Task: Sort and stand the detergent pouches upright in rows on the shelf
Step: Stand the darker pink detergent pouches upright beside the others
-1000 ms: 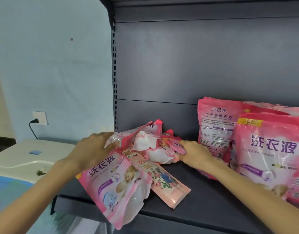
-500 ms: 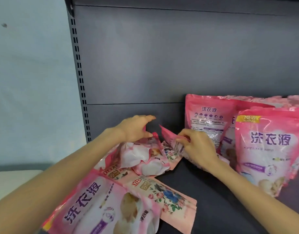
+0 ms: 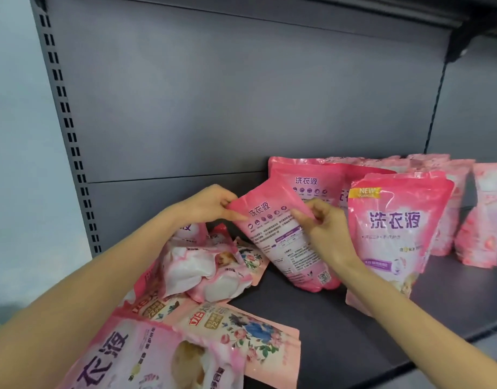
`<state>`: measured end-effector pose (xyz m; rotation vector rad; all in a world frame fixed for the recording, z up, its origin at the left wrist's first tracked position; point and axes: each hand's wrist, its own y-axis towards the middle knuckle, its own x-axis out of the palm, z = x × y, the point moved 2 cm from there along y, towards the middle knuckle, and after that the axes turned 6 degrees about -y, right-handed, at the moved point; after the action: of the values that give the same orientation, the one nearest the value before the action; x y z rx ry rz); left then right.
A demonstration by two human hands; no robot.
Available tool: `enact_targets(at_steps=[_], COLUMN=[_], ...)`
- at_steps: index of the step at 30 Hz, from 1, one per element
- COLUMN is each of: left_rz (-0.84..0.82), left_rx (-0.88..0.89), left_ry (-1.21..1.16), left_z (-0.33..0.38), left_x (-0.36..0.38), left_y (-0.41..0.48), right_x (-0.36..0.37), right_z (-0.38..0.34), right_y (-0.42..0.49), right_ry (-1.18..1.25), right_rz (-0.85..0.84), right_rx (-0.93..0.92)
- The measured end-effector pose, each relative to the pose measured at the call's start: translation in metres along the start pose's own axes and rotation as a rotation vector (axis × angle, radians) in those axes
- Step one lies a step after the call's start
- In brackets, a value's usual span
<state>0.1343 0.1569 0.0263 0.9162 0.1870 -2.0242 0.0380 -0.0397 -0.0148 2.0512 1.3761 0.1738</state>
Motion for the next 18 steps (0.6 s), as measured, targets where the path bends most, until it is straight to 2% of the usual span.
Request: enact_targets(at_steps=[5,8,12,15,18], left_rz=[0.122,0.176,0.246,0.279,0.304], left_rx=[0.032,0.066,0.098,0.113,0.118], left_ry=[-0.030,-0.028,-0.010,0.003,0.032], left_z=[0.011,0.019,0.034,0.040,0.049], left_x=[-0.012,-0.016,-0.014,-0.010,-0.004], left_y=[0.001,0.003,-0.002,0.001,0.006], right_x=[-0.007,-0.010,-0.021,-0.032,-0.038], right_z=[-0.022,-0.045,-0.074,-0.079,-0.076], right_y=[0.005,0.015,0.032,0.047,0.061], right_ry=[-0.075,-0.313,-0.618,-0.835,-0.923], right_rz=[-0.094,-0.121,-0.262,-0.296,-0.341], right_rx=[-0.069,-0.151,-0.269,-0.277,-0.270])
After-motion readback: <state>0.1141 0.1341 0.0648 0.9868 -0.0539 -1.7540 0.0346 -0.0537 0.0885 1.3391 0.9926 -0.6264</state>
